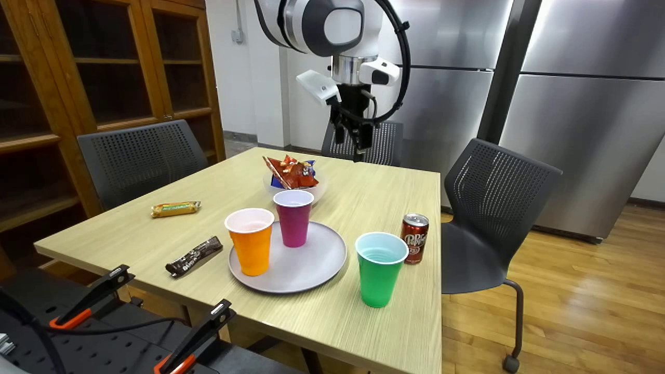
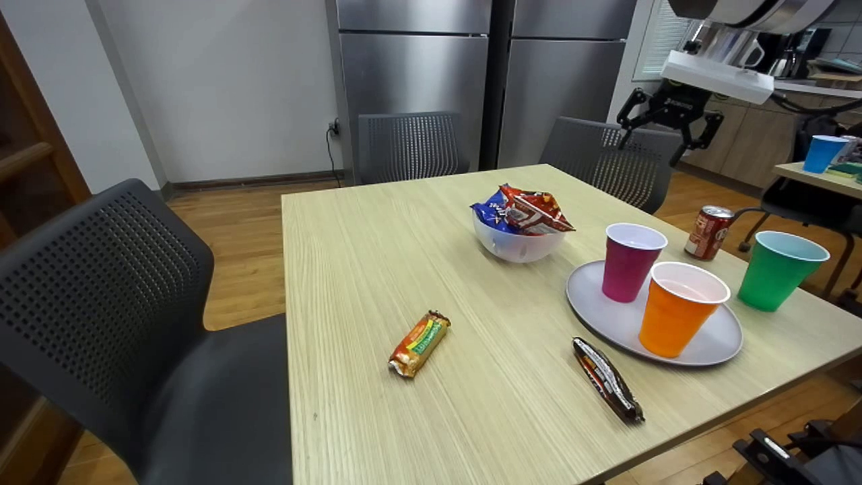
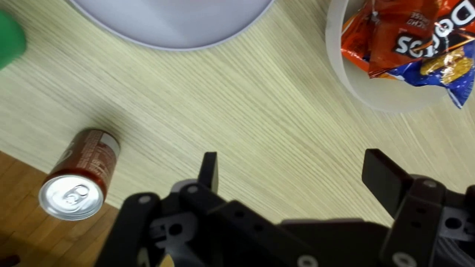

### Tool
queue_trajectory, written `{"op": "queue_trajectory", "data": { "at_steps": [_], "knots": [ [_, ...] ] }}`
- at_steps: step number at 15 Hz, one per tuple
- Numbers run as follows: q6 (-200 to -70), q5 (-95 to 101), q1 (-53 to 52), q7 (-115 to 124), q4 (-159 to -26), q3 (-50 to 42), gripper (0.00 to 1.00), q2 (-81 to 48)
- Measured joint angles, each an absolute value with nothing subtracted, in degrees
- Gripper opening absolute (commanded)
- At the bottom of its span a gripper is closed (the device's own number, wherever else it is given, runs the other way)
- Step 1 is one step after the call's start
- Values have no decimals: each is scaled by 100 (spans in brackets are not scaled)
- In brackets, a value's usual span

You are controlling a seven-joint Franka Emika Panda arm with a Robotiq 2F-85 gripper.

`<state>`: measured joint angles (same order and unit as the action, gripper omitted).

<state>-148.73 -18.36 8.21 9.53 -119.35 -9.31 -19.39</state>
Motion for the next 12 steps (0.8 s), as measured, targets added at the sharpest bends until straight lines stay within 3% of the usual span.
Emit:
{"op": "queue_trajectory", "data": {
  "at_steps": [12],
  "knots": [
    [-14873, -571, 817, 1999, -12528, -1676, 100, -1724]
  ]
}}
